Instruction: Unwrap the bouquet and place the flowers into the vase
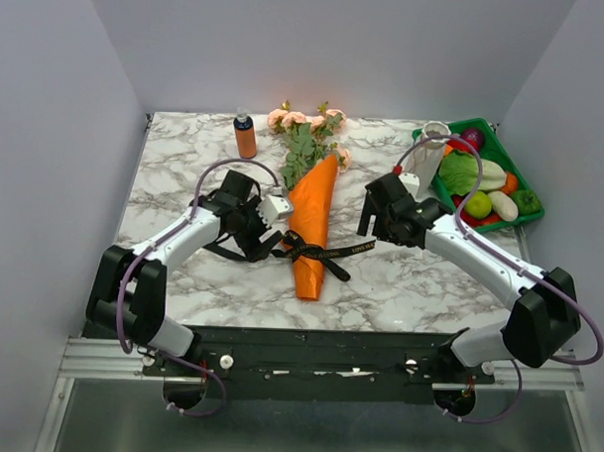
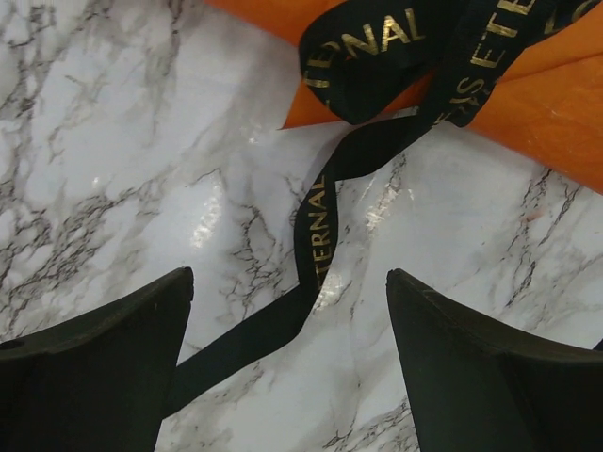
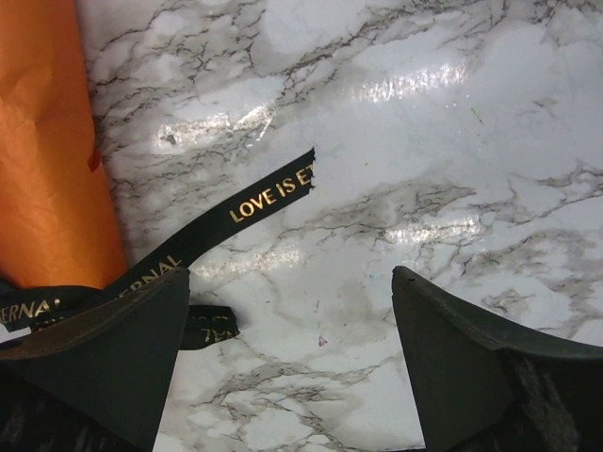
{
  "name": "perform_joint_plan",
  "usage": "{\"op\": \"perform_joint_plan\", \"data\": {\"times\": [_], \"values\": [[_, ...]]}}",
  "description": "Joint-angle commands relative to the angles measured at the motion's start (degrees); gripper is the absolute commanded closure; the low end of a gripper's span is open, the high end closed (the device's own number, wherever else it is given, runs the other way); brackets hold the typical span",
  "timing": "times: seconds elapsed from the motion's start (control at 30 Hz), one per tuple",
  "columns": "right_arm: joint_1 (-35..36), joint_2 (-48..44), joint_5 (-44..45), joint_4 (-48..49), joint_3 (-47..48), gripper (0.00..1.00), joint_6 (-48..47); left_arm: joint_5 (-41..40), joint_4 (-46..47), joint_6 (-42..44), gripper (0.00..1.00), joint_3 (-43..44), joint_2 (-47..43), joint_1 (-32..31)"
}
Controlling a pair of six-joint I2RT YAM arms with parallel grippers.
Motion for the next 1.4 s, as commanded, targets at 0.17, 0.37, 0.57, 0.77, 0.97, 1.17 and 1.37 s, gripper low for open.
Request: {"op": "perform_joint_plan", "data": {"times": [0.17, 0.37, 0.57, 0.77, 0.97, 1.17, 1.37], "values": [[0.00, -1.80, -1.45, 1.81, -3.14, 0.06, 3.21, -1.02, 1.22, 3.45, 0.17, -1.61, 4.69, -2.88], [0.09, 1.01, -1.27, 2.86, -2.70, 0.06, 3.65, -5.58, 5.79, 2.83, 0.22, -3.81, 6.45, -5.34], [0.09, 3.30, -1.71, 5.50, -2.70, 0.06, 4.18, -9.54, 6.93, 2.48, 0.41, -3.90, 9.18, -6.75], [0.09, 7.51, -1.45, 8.84, -1.74, 0.06, 4.97, -12.79, 10.19, 0.82, 0.90, -5.13, 7.07, -6.84], [0.00, 15.24, -2.76, 9.63, 0.90, 0.09, 10.76, -14.82, 10.81, -0.86, 1.00, -5.48, 2.68, -6.84], [0.00, 19.03, -10.14, 11.65, -0.06, 0.13, 19.72, -14.73, 9.22, -1.74, 1.00, -5.57, 1.27, -6.84], [0.00, 18.42, -16.04, 15.34, -3.40, 0.15, 25.09, -15.34, 9.66, -1.83, 1.00, -5.74, 1.27, -6.84]]}}
